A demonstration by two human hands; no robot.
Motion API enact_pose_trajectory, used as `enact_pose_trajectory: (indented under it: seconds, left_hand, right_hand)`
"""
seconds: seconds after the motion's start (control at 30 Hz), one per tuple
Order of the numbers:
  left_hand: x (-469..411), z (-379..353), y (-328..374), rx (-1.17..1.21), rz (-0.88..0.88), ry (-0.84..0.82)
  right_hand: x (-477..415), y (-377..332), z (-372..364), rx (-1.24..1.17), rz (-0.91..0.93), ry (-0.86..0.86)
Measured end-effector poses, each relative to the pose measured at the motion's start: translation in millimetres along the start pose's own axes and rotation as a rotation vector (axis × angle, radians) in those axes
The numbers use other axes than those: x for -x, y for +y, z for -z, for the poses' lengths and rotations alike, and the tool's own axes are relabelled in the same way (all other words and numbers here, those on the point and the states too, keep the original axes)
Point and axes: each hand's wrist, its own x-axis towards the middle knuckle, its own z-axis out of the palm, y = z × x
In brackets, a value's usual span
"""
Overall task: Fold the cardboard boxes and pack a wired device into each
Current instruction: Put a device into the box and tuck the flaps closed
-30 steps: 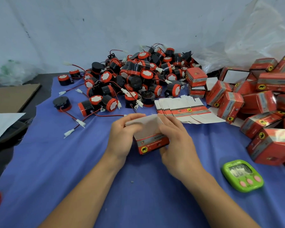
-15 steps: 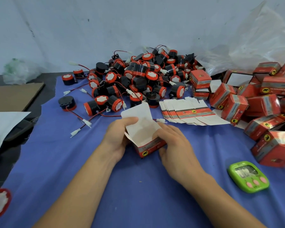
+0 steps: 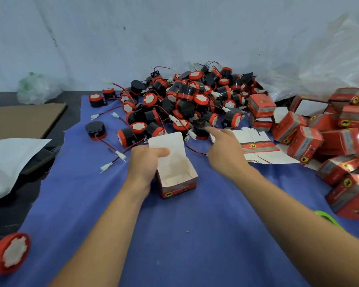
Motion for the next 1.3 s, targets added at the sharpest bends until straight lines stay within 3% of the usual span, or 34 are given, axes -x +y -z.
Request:
enact_pose_trajectory:
  seconds: [0.13,0.3,0.43,0.57,0.67,0.73,0.83,0.9,1.03,1.17,1.3]
  left_hand:
    - [-4,1,-2,0.000,0.014,-0.022]
    - [-8,1,-6,0.004,0.014,-0.049]
    - [-9,2,-7,0.022,0.026,-0.063]
    - [-9,0,-5,0.016,0.042,-0.075]
    - [-10,1,-5,0.019,0.043,-0.074]
    - [-10,0,-6,0.011,0.038,-0.066]
    - [-9,-1,-7,0.016,0.034,-0.070]
    - [-8,-4,-7,0.037,0.036,-0.079]
    - [1,-20,-8,0.074,0.047,-0.127]
    - [14,-35,-10,0.050,0.012,-0.224]
    - [22,-37,-8,0.060,-0.053,-0.308]
  right_hand:
    - [-50,-11,-7,0.126,0.022,-0.111]
    - [-85,-18,-23,0.523,0.059,-0.205]
    - [-99,-23,-15,0.427,-0.046,-0.324]
    - [-77,-20,-11,0.404,0.111,-0.108]
    - [-59,-22,11,0.156,0.123,0.088]
    - [-46,-23,37,-0.233,-0.009,0.173]
    - [-12,-24,73,-0.971,-0.192,0.148]
    - [14,-17,83,-1.223,-0.228,0.107]
    - [65,-5,71,-1.170,-0.187,0.116]
    - [89,-7,46,-1.298,-0.114,0.125]
    - [93,-17,34,-1.135,0.049,0.078]
